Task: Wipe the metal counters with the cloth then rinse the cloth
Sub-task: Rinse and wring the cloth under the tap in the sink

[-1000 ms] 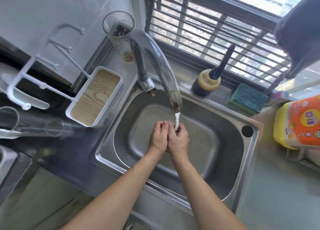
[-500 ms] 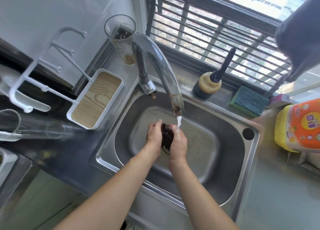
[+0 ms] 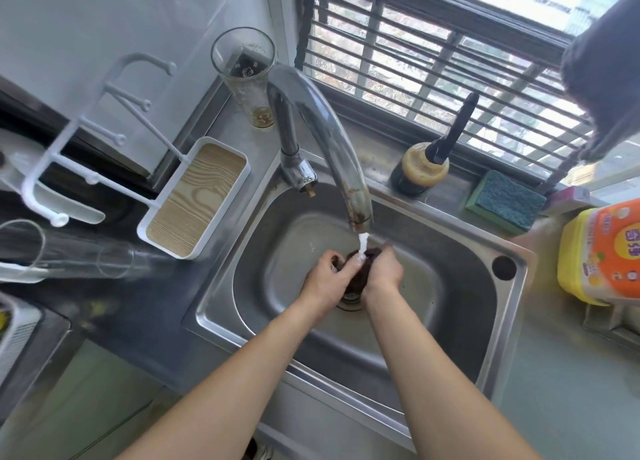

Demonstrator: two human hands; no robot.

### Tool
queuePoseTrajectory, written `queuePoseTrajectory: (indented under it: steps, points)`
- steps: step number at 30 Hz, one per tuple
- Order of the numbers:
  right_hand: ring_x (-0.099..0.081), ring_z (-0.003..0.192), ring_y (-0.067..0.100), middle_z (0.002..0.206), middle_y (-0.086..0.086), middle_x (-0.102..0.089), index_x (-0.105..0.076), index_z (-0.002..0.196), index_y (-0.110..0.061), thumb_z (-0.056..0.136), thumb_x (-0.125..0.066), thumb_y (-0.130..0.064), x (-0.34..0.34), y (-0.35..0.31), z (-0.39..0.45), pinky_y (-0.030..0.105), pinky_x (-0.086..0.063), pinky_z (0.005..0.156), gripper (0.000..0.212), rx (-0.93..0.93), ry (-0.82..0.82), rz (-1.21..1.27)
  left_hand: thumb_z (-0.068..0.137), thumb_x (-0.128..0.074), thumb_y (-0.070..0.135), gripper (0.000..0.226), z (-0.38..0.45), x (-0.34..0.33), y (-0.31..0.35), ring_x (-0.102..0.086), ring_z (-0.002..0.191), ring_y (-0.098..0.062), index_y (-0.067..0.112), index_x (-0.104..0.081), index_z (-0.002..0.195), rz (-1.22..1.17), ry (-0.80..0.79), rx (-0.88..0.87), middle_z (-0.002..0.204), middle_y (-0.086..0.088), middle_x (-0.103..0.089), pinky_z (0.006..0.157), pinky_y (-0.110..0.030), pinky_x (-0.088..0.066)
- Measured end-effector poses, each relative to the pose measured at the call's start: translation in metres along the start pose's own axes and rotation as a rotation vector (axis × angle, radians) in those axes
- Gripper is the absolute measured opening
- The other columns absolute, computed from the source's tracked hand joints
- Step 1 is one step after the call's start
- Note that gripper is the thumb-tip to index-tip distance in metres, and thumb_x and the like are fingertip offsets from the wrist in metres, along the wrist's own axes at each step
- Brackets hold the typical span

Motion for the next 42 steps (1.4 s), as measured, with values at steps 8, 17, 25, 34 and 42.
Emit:
queuePoseTrajectory:
  steps: [8,17,25,34,42]
  points:
    - [-0.071,0.092,0.028,0.088,0.003,-0.073,-0.069,0.092,-0.018,0.085,-0.07,-0.017,0.017,-0.002,0.002,0.043,-0.059,0.093,0.007,0.281,0.079,-0.175,0.084,-0.07,0.038,0.028,0.007,0.026,-0.007,-0.066,0.095,-0.019,0.024,-0.071,0.109,0.259,0.161,0.093,0.099,0.004,-0.075,0.089,-0.034,-0.053]
    - [-0.072,0.087,0.029,0.091,0.009,-0.074,-0.069,0.099,-0.014,0.084,-0.066,-0.05,0.009,0.015,-0.017,0.042,-0.059,0.088,0.038,0.029,-0.161,-0.226,0.088,-0.049,-0.003,0.03,-0.002,0.014,0.003,-0.068,0.084,-0.026,0.008,-0.067,0.109,-0.395,0.17,0.159,0.103,-0.018,-0.072,0.056,-0.03,-0.058]
    - [-0.073,0.085,0.029,0.099,0.015,-0.075,-0.063,0.117,-0.008,0.084,-0.081,-0.014,0.013,0.015,-0.003,0.042,-0.063,0.074,0.038,0.044,-0.219,-0.027,0.084,-0.057,-0.006,0.028,0.0,0.015,0.0,-0.063,0.072,-0.018,0.008,-0.068,0.106,-0.429,0.205,0.158,0.089,-0.009,-0.07,0.057,-0.02,-0.051]
    - [-0.071,0.096,0.018,0.096,-0.004,-0.076,-0.069,0.102,-0.028,0.08,-0.056,-0.068,0.003,0.024,-0.017,0.045,-0.057,0.092,0.047,0.511,-0.32,-0.472,0.09,-0.047,0.043,0.051,0.001,-0.001,0.007,-0.065,0.086,-0.02,0.005,-0.059,0.121,-0.353,0.051,0.186,0.11,-0.013,-0.068,0.065,-0.024,-0.055]
    - [-0.068,0.086,0.021,0.084,-0.004,-0.072,-0.066,0.093,-0.018,0.095,-0.062,-0.055,0.005,0.018,-0.03,0.027,-0.042,0.072,0.037,0.623,-0.082,-0.422,0.102,-0.043,0.052,0.046,0.0,-0.007,0.014,-0.069,0.077,-0.011,0.028,-0.069,0.073,-0.21,0.09,0.084,0.07,0.012,-0.072,0.08,-0.033,-0.055]
Point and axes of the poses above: each hand's wrist, its own z-axis towards the middle knuckle, its own x-axis out of the back of the hand, y = z × x, the point moved 4 cm from there along z, towards the middle knuckle
